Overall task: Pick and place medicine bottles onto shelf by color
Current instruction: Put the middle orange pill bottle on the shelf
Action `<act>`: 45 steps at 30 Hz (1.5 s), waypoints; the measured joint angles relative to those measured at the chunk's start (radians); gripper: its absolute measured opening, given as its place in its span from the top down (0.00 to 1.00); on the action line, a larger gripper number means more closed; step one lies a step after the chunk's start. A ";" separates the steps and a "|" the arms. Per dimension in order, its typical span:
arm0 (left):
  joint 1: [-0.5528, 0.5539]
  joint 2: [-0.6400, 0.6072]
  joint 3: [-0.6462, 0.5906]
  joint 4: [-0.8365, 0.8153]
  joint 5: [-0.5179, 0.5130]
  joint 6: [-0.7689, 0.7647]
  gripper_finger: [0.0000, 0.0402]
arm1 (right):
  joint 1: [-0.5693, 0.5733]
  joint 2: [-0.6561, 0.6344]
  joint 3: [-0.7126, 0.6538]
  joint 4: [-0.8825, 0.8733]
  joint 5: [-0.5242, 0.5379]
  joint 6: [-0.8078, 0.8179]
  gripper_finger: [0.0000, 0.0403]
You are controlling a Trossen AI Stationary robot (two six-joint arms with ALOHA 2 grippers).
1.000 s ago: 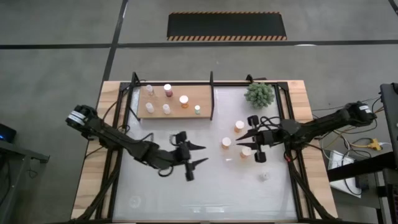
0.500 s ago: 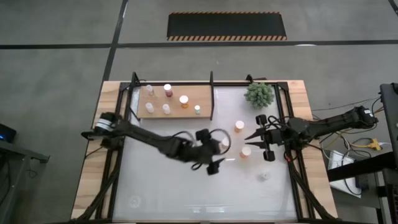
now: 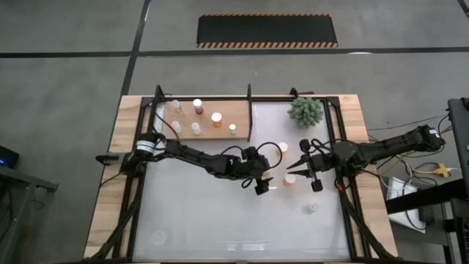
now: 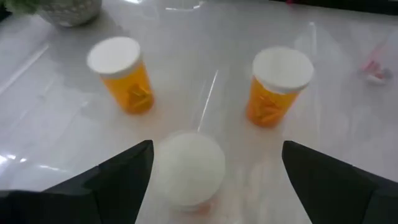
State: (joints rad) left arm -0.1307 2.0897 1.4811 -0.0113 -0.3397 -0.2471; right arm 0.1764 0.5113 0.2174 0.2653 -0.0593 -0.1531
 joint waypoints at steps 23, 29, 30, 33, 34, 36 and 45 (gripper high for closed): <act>0.011 0.050 -0.028 0.106 -0.085 0.043 0.19 | 0.000 0.001 -0.009 0.002 0.000 0.026 0.85; 0.012 0.051 -0.028 0.106 -0.088 0.044 0.30 | 0.000 0.002 -0.010 0.002 0.000 0.024 0.85; 0.012 0.051 -0.028 0.103 -0.088 0.044 0.33 | 0.000 0.002 -0.010 0.003 0.000 0.024 0.85; 0.012 0.051 -0.029 0.092 -0.088 0.044 0.40 | 0.000 0.003 -0.010 0.003 0.000 0.023 0.85; 0.012 0.051 -0.029 0.081 -0.088 0.045 0.42 | 0.000 0.003 -0.010 0.003 0.000 0.023 0.85; 0.012 0.051 -0.029 0.072 -0.087 0.045 0.47 | 0.000 0.003 -0.010 0.003 0.000 0.023 0.85; -0.025 -0.037 -0.026 -0.002 -0.084 0.105 0.53 | 0.000 0.003 -0.010 0.003 0.001 0.023 0.85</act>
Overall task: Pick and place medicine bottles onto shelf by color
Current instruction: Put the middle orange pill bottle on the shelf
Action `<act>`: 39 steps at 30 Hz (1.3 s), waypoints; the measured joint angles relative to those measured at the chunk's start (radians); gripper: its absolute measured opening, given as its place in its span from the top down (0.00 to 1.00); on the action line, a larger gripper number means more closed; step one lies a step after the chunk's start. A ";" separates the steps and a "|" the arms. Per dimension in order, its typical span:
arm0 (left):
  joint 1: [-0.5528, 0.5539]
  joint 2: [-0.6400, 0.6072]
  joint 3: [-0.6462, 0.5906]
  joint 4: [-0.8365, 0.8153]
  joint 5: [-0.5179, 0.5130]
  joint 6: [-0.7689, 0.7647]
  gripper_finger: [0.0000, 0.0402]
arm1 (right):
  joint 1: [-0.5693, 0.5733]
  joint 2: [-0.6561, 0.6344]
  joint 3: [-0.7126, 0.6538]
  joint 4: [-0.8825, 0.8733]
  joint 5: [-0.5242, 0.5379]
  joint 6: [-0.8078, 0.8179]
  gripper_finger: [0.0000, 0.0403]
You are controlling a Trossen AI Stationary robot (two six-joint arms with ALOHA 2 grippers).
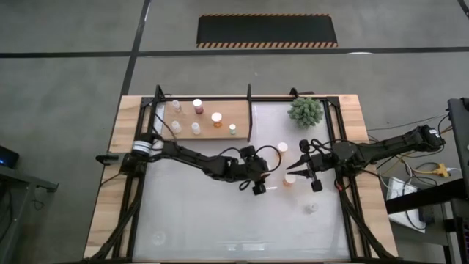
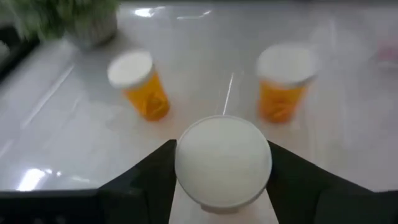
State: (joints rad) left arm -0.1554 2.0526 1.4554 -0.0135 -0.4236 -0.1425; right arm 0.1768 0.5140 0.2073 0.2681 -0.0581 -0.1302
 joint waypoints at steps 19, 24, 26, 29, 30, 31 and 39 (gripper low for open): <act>0.387 -0.548 -0.155 -0.320 -0.209 0.113 0.50 | 0.000 0.070 -0.001 0.127 0.009 0.069 0.85; 0.523 -0.502 -0.275 -0.088 0.018 0.046 0.50 | 0.000 0.120 -0.001 0.148 0.016 0.056 0.85; 0.547 -0.471 -0.291 -0.044 0.062 0.048 0.50 | 0.000 0.138 -0.001 0.165 0.039 0.054 0.85; 0.570 -0.439 -0.292 -0.037 0.063 0.070 0.50 | -0.001 0.164 -0.001 0.184 0.062 0.051 0.85; 0.574 -0.429 -0.291 -0.034 0.060 0.078 0.50 | -0.001 0.167 -0.001 0.179 0.062 0.051 0.85; 0.577 -0.417 -0.291 -0.031 0.058 0.089 0.50 | -0.001 0.173 -0.001 0.179 0.062 0.051 0.85; 0.607 -0.319 -0.291 0.078 0.059 0.100 0.50 | -0.001 0.189 -0.001 0.194 0.062 0.043 0.85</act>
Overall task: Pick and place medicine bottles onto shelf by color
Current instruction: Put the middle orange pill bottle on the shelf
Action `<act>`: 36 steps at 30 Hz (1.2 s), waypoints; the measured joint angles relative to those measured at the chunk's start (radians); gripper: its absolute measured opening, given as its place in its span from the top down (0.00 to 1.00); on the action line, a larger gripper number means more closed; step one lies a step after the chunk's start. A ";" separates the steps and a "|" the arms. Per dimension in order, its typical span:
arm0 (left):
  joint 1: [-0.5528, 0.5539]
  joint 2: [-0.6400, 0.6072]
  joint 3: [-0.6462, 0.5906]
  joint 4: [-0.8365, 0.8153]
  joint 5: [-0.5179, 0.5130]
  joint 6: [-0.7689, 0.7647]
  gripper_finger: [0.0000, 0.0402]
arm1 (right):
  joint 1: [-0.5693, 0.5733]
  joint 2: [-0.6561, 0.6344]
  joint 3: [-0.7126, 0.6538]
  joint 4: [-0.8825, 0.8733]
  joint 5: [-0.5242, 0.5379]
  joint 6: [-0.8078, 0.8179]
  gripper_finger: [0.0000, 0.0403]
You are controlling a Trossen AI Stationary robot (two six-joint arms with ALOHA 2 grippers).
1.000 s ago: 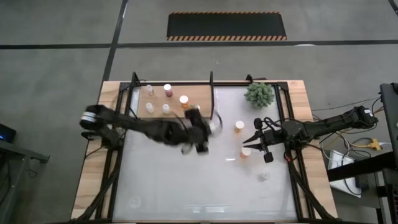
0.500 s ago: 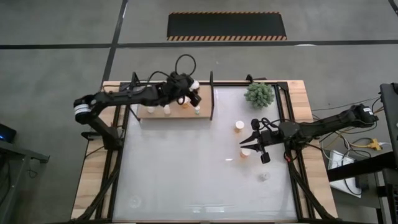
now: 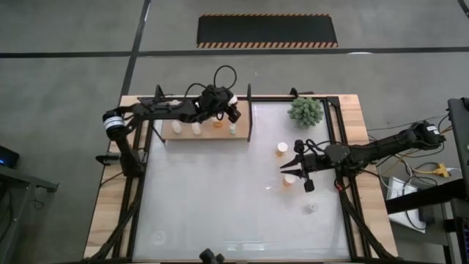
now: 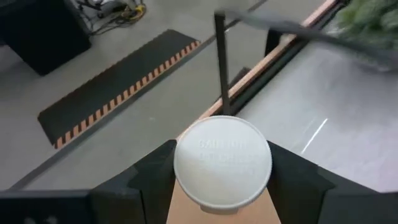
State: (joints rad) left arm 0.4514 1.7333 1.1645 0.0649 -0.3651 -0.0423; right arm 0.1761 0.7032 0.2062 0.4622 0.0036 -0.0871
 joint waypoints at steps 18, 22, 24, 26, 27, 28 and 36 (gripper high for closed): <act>0.021 0.086 0.007 0.024 -0.002 0.027 0.50 | 0.000 -0.001 0.000 0.000 -0.001 0.022 0.85; 0.021 0.086 0.007 0.024 -0.002 0.023 0.50 | 0.000 -0.001 0.000 0.000 -0.001 0.037 0.85; 0.021 0.086 0.004 0.026 -0.002 0.022 0.50 | 0.000 -0.001 0.000 0.000 -0.001 0.044 0.85; 0.021 0.088 0.003 0.026 -0.002 0.022 0.50 | 0.000 -0.001 0.000 0.000 -0.001 0.045 0.85; 0.021 0.088 0.003 0.026 -0.002 0.022 0.50 | 0.000 -0.001 0.000 0.000 -0.001 0.044 0.85; 0.021 0.089 0.003 0.025 -0.002 0.022 0.50 | 0.000 -0.001 0.000 0.000 -0.001 0.043 0.85; 0.020 0.089 0.003 0.026 0.026 0.019 0.50 | 0.000 -0.001 0.000 0.000 -0.001 0.037 0.85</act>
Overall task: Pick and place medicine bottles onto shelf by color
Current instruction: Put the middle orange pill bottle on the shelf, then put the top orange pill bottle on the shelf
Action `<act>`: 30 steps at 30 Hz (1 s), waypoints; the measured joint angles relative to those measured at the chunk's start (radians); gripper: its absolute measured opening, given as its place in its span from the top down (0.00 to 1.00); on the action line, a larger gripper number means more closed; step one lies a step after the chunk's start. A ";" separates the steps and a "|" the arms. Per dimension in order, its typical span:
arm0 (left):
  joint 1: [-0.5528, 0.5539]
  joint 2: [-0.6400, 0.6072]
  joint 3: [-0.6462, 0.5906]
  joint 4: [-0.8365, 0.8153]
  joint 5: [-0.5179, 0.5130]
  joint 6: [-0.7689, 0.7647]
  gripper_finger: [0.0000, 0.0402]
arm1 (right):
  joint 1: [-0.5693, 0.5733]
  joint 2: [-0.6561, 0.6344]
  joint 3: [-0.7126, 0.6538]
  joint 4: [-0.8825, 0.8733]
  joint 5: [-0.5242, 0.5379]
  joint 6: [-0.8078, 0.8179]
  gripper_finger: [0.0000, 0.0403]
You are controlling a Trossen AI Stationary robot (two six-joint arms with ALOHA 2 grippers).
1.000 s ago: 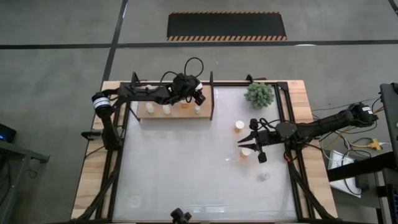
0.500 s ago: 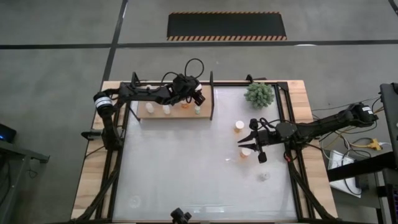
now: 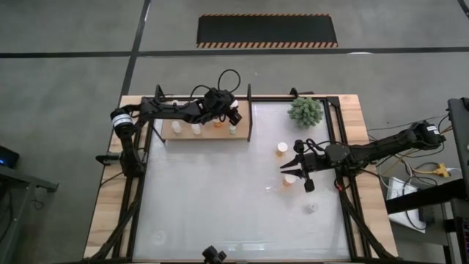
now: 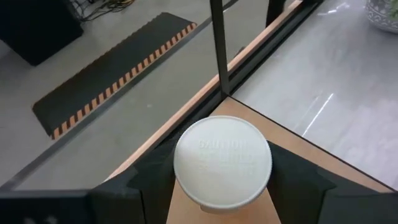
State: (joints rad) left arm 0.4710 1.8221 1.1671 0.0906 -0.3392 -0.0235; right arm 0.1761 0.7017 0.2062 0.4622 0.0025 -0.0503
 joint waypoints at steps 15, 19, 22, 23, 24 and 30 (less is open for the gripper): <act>0.000 0.000 -0.003 0.000 0.016 -0.023 0.39 | 0.000 0.000 0.000 0.000 0.000 -0.003 0.85; 0.000 -0.011 -0.003 -0.005 0.016 -0.019 0.36 | 0.000 0.000 0.000 0.000 -0.001 0.000 0.85; -0.006 -0.038 -0.001 -0.004 0.015 -0.019 0.36 | 0.000 0.000 0.000 0.000 -0.002 0.016 0.85; -0.009 -0.052 -0.001 -0.009 0.015 -0.019 0.36 | 0.000 0.000 0.000 0.000 -0.002 0.019 0.85; -0.013 -0.066 0.001 -0.020 0.015 -0.019 0.36 | 0.000 0.000 0.000 0.000 -0.001 0.024 0.85; -0.051 -0.220 0.010 -0.079 0.021 -0.021 0.36 | 0.000 0.000 0.000 0.001 -0.001 0.035 0.85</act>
State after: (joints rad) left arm 0.4199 1.6022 1.1773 0.0113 -0.3186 -0.0445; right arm 0.1764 0.7015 0.2062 0.4627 0.0013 -0.0155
